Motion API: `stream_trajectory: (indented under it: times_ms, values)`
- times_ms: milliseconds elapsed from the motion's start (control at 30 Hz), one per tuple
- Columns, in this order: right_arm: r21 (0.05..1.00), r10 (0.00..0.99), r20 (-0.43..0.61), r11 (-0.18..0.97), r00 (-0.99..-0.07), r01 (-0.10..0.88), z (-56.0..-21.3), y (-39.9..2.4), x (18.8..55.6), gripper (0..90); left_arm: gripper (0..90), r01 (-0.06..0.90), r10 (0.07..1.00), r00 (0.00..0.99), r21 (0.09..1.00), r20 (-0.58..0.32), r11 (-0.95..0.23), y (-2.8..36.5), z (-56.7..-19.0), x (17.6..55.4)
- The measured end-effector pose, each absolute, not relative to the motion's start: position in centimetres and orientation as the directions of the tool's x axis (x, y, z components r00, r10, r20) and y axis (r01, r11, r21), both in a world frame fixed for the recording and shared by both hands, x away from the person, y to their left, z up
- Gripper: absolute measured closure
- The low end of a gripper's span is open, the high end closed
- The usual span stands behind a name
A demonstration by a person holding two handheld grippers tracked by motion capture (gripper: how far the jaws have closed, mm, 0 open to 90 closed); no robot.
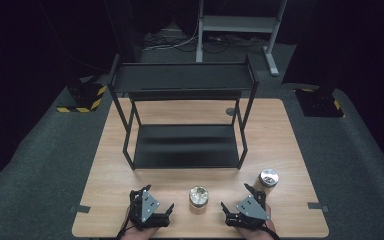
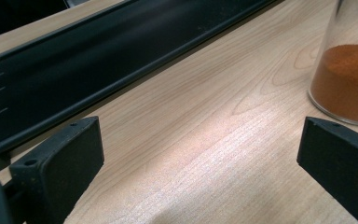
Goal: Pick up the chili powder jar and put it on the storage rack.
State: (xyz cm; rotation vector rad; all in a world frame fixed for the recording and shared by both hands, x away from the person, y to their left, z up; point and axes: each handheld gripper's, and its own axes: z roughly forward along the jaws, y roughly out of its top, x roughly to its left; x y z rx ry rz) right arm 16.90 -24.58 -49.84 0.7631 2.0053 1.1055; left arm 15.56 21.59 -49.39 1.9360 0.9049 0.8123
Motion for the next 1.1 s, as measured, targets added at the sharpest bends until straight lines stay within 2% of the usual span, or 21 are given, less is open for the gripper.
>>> stream_trajectory:
  times_ms: [500, 1100]
  values:
    - [0.89, 0.782, -0.236, 0.412, -0.577, 0.194, -49.58, -25.31, 17.43, 0.0, 0.7, 0.287, 0.819, 0.534, 0.865, 0.211, -0.411, 21.34, -49.31, 15.58]
    - [0.889, 0.78, -0.24, 0.415, -0.578, 0.191, -49.58, -25.31, 17.43, 0.0, 0.6, 0.305, 0.822, 0.541, 0.87, 0.176, -0.387, 21.89, -49.18, 15.71]
